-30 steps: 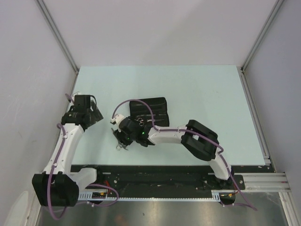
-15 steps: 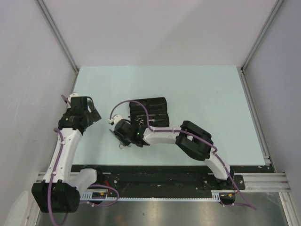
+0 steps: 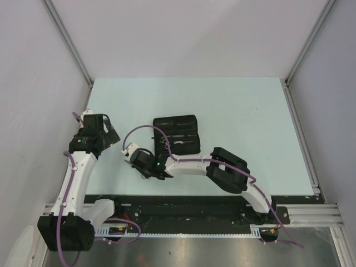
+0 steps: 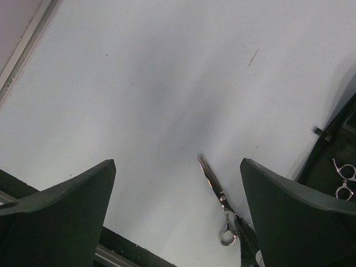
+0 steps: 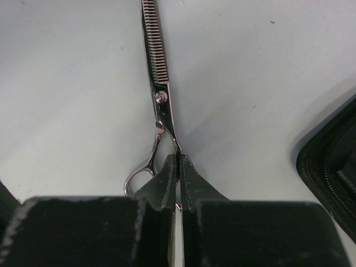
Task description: Sort the hair-cutting tools
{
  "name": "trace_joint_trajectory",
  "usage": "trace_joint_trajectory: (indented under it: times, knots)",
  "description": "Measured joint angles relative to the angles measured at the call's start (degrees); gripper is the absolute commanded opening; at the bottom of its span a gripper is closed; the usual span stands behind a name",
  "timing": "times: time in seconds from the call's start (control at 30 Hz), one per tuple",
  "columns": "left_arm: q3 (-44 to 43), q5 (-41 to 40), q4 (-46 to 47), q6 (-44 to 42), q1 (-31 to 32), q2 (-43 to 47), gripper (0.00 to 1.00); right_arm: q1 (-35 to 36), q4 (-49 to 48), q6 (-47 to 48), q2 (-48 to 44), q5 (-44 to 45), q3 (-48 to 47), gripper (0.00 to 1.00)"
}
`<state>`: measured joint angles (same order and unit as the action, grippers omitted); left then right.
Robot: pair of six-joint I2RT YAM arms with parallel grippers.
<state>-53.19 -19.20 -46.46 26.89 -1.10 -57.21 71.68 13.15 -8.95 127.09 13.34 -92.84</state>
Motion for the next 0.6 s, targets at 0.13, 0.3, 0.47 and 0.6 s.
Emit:
trace_joint_trajectory:
  times: [0.13, 0.3, 0.47, 0.6]
  knots:
    - [0.00, 1.09, 0.00, -0.04, -0.04, 0.02, 1.00, 0.07, 0.20, 0.04, 0.00, 0.44, 0.00, 0.00]
    - [0.00, 4.42, 0.00, -0.94, -0.04, 0.02, 1.00, -0.07, -1.92, 0.46, -2.25, 0.83, 3.87, 0.00]
    - [-0.07, 8.02, -0.02, -1.55, -0.09, 0.02, 1.00, -1.18, -1.31, 0.63, -5.92, 0.72, 8.37, 0.00]
    - [-0.81, 13.53, -0.17, -2.14, -0.15, -0.09, 1.00, -3.54, -0.70, 0.79, -9.62, 0.31, 11.13, 0.00]
